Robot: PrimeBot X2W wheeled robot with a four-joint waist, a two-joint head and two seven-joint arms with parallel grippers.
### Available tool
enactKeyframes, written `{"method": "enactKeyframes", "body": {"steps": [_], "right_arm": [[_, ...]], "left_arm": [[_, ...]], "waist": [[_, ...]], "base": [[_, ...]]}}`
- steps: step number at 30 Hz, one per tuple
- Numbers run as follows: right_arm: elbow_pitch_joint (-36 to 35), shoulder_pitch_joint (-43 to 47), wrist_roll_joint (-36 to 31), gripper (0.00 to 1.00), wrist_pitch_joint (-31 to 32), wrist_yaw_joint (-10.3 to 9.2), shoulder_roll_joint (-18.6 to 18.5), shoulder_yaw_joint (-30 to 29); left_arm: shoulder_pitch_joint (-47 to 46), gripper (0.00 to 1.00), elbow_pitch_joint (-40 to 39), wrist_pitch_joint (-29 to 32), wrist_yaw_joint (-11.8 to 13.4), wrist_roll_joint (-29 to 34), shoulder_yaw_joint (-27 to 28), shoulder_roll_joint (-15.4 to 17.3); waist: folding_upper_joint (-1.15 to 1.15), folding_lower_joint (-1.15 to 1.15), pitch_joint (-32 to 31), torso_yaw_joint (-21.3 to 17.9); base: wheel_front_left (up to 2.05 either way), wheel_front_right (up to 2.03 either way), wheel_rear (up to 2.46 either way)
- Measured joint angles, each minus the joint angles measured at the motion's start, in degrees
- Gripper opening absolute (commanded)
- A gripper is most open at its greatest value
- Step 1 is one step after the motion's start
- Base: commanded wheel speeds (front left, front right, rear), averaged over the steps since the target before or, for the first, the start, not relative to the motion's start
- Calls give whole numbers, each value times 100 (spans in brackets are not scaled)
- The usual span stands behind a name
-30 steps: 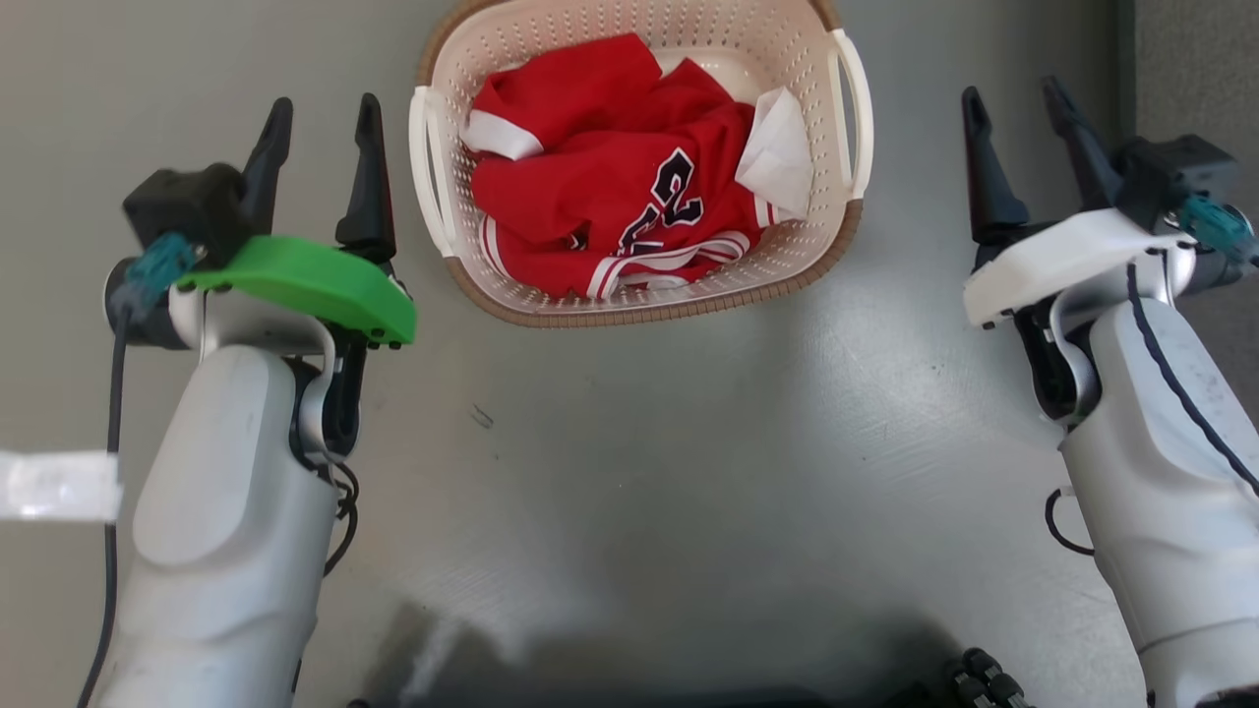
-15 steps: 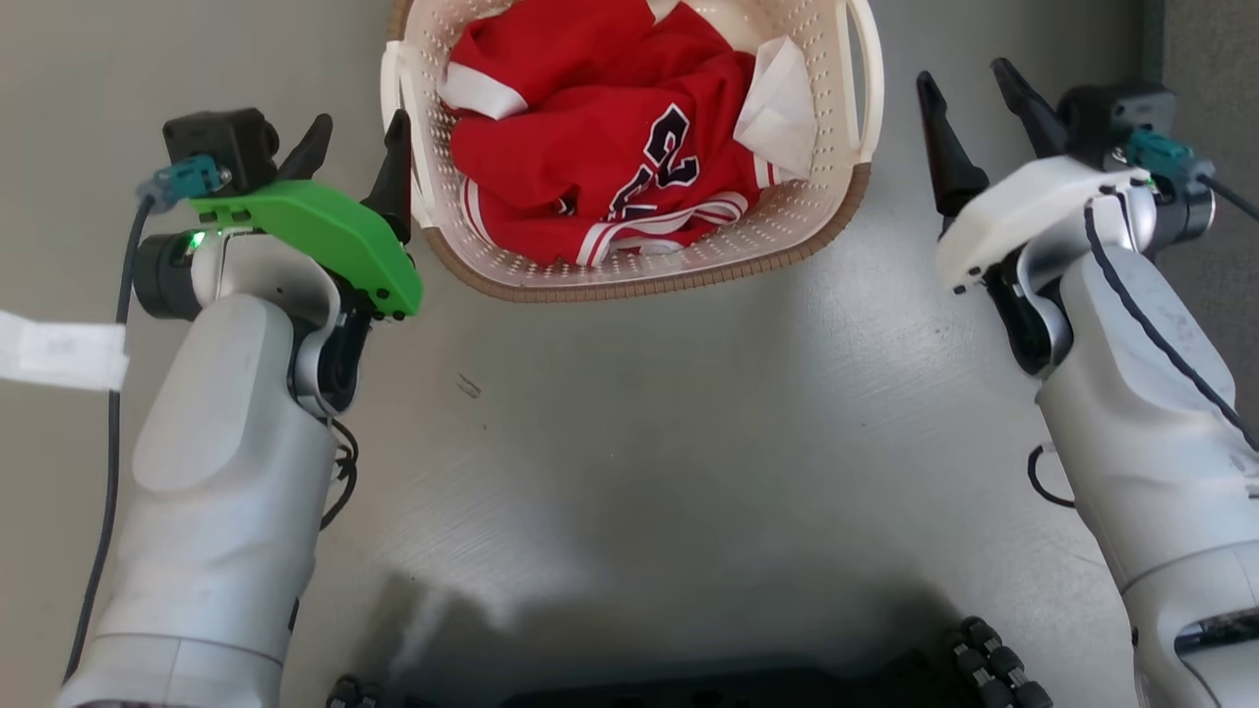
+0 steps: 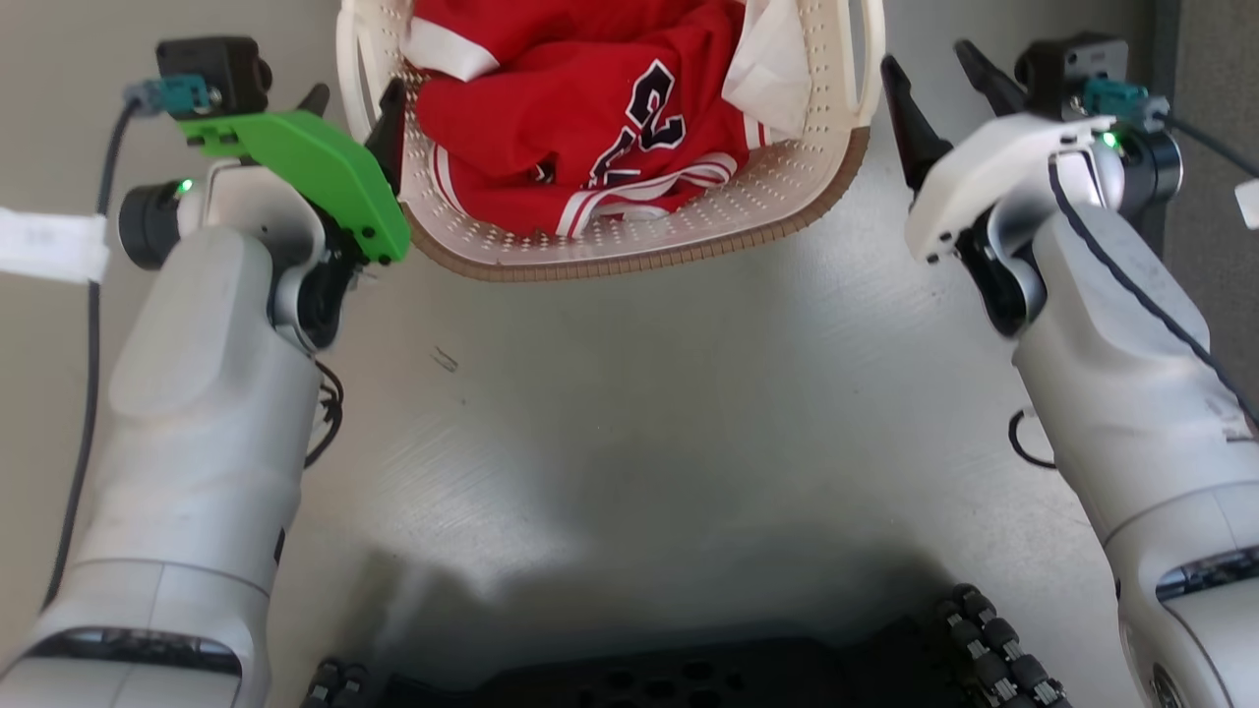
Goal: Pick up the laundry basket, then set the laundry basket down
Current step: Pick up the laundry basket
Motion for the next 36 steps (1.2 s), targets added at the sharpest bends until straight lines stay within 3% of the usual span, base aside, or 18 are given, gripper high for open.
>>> {"method": "enactKeyframes", "body": {"steps": [19,20,21,36], "right_arm": [[460,-744,0,100,-126,51,54,199],[478,-779,0,6,-148,52,54,208],[506,-811,0,0,-168,52,54,218],[998,-964,67,0,-413,111,192,287]], "left_arm": [[-742,100,658,14,-67,-73,15,-15],[-770,48,681,3,-67,-74,16,-16],[-793,0,705,-20,-68,-73,4,-15],[-979,0,1235,-335,-122,-81,-176,-81]], "waist": [[0,0,527,-44],[0,0,547,-44],[0,0,568,-44],[0,-1,533,-70]], "base": [[0,0,0],[0,0,0],[0,0,0],[0,0,0]]}}
